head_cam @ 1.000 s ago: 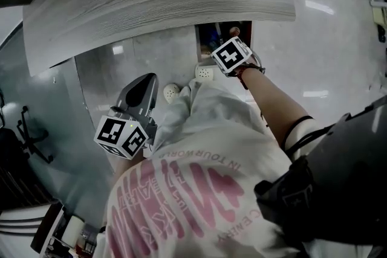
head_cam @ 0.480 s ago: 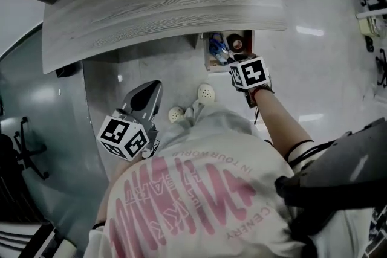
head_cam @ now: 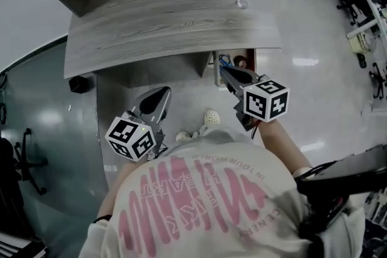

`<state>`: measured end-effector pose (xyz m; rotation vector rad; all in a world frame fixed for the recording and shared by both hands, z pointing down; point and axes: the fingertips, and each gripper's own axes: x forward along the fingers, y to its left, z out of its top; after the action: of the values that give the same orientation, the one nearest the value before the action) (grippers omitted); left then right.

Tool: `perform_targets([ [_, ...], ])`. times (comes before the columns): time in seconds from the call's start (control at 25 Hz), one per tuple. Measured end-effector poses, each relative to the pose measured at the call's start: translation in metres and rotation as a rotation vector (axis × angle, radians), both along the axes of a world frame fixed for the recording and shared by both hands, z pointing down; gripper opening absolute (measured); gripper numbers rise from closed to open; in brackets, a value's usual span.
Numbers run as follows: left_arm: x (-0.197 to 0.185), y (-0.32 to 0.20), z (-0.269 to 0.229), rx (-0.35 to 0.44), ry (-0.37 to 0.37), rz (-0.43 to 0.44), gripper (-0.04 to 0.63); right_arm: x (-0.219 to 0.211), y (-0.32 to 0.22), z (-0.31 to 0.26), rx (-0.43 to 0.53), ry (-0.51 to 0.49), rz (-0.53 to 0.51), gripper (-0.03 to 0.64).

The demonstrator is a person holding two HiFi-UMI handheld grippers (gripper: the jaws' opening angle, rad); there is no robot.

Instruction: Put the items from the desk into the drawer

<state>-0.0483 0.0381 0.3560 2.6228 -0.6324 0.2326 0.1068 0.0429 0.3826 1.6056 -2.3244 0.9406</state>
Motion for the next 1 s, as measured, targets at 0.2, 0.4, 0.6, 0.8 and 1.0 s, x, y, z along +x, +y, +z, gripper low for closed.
perform_targets([
  [0.2,-0.019,0.006,-0.023,0.056,0.028,0.015,0.020,-0.046,0.004,-0.045,0.122,-0.055,-0.052,0.003],
  [0.4,-0.040,0.012,-0.027,0.077,0.037,0.019,0.020,-0.076,0.008,-0.055,0.163,-0.011,-0.086,0.003],
  [0.6,-0.051,0.014,-0.031,0.100,0.046,0.011,0.020,-0.093,0.014,-0.060,0.192,0.039,-0.113,0.003],
  [0.8,-0.059,0.009,-0.032,0.104,0.052,0.011,0.020,-0.102,0.011,-0.064,0.198,0.069,-0.121,0.003],
  [1.0,-0.065,0.000,-0.031,0.104,0.054,0.011,0.020,-0.104,0.002,-0.066,0.198,0.080,-0.110,0.003],
])
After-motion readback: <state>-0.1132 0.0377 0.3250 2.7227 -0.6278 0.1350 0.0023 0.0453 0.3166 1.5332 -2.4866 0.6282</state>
